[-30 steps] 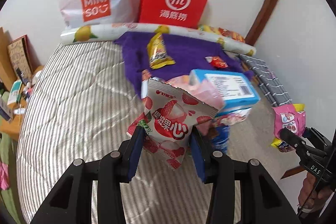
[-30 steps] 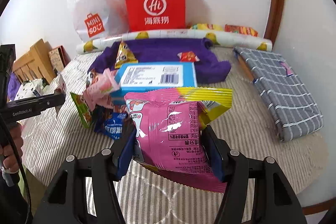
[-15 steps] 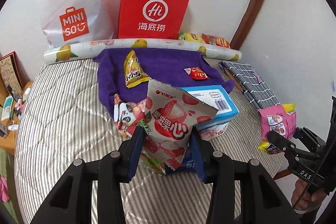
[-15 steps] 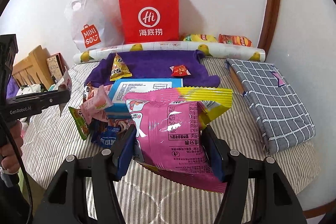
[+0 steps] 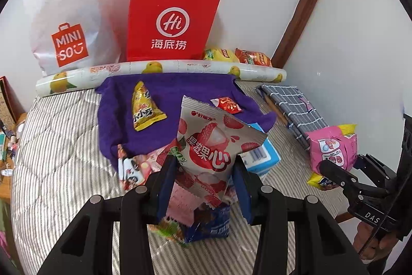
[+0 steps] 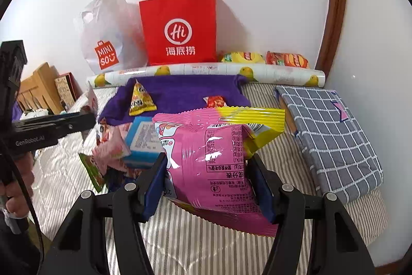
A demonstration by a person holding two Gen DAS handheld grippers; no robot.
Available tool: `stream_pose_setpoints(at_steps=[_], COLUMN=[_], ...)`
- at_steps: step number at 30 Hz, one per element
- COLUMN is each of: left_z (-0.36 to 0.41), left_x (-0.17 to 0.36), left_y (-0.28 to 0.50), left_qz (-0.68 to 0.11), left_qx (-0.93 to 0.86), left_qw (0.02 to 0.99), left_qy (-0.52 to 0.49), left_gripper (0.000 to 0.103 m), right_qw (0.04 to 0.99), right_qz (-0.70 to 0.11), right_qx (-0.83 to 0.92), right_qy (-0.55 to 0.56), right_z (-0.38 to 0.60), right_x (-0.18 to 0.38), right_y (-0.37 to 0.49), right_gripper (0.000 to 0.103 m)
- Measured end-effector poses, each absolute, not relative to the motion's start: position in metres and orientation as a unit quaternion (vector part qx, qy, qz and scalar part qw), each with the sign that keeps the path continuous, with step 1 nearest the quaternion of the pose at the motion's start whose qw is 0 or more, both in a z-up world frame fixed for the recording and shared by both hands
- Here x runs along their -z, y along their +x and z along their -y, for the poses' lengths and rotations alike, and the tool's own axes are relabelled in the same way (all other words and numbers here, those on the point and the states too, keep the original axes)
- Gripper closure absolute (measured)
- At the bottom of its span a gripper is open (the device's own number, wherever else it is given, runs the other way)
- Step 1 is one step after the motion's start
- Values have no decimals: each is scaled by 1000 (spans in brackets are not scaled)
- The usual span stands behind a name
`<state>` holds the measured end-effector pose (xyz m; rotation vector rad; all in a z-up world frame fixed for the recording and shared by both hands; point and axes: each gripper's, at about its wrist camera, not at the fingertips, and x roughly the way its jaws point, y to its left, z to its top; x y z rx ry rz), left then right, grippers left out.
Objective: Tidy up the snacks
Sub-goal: 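Carry the pink bag and white-and-red bag over the purple towel with both tools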
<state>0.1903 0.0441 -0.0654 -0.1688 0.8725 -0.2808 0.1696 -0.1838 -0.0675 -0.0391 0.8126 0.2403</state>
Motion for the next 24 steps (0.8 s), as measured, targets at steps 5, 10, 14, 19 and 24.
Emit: stream_pose_setpoints(at_steps=[5,10,14,19,24], left_z=[-38,-35,-39,-44,-48], left_x=[60,51,45,40,32], left_y=[201,211,222,242,261], left_qz=[-420,-415,-413,-419,-411], left_qx=[136,137,135,122,117], left_qw=[894,897,898,896,901], left_qy=[-75,-66,-75,-80,-77], left_gripper=[61,61,61,61,61], right_qw=[913,911,912,915,920], right_qz=[-387,-388,-382,-372,-357], right_qx=[-131,-140,-147,-157,-158], right_qy=[-5,2,3,9,-1], right_z=[181,173,170,168,163], right_x=[62,60,54,42,32], right_y=[180,197,208,226,246], right_gripper=[41,41,41,41,41])
